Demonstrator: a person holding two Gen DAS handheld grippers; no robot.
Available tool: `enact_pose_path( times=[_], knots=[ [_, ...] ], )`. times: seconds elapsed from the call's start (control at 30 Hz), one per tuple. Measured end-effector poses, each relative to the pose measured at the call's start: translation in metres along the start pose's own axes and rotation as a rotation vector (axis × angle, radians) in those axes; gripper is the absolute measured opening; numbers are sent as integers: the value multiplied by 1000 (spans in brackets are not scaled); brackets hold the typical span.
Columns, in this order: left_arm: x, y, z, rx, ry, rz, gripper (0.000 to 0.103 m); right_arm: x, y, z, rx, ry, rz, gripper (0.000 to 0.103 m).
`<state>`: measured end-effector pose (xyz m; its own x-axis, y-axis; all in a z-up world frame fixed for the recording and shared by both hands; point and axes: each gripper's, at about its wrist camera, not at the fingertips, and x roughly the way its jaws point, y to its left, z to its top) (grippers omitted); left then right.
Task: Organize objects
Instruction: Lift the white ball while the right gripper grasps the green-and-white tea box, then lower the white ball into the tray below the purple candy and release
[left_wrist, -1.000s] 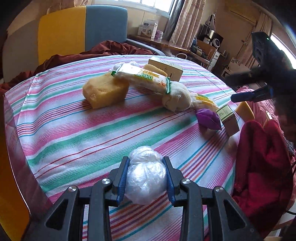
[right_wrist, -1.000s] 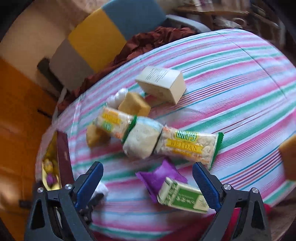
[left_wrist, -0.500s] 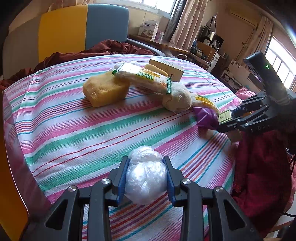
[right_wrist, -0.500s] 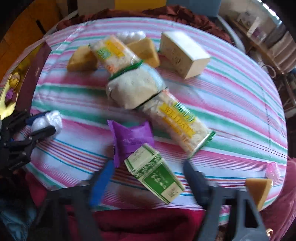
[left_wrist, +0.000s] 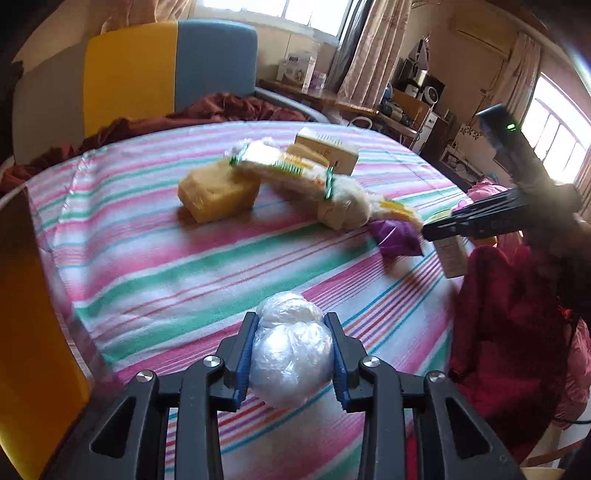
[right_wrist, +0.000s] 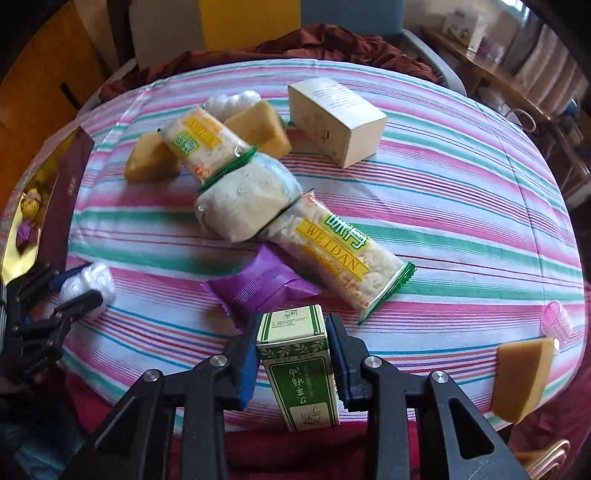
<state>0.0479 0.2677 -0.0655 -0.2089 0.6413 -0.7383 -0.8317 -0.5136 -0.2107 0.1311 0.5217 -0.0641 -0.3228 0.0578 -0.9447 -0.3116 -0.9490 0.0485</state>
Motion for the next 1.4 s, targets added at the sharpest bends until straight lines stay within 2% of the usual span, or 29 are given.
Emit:
enact_pose_path(
  times=[0.13,0.27,0.37,0.53,0.63,0.73,0.93,1.13,1.4],
  knots=[
    [-36,6,3,-18,-71,11,35,-4,5,0,28,-21,-4,34],
    [-70,36,0,-96,-128,76,35,-13,4,-1,45,-42,-11,34],
    [-99,73,-10,-180,-166,162,35,-15,6,-2,46,-54,-17,34],
    [-149,141,-39,-312,-198,376,35,-14,8,-4,49,-68,-29,34],
    [-171,179,-59,-385,-190,496,35,-14,8,-3,48,-79,-42,34],
    [-176,205,-76,-432,-162,565,35,-16,6,-3,55,-87,-50,34],
    [-167,228,-93,-467,-115,611,36,-14,7,-3,52,-79,-70,34],
    [-157,232,-100,-484,-84,638,40,-13,7,-2,52,-69,-86,34],
    [-172,233,-104,-506,-132,672,40,-15,8,-3,58,-79,-123,34]
  ],
)
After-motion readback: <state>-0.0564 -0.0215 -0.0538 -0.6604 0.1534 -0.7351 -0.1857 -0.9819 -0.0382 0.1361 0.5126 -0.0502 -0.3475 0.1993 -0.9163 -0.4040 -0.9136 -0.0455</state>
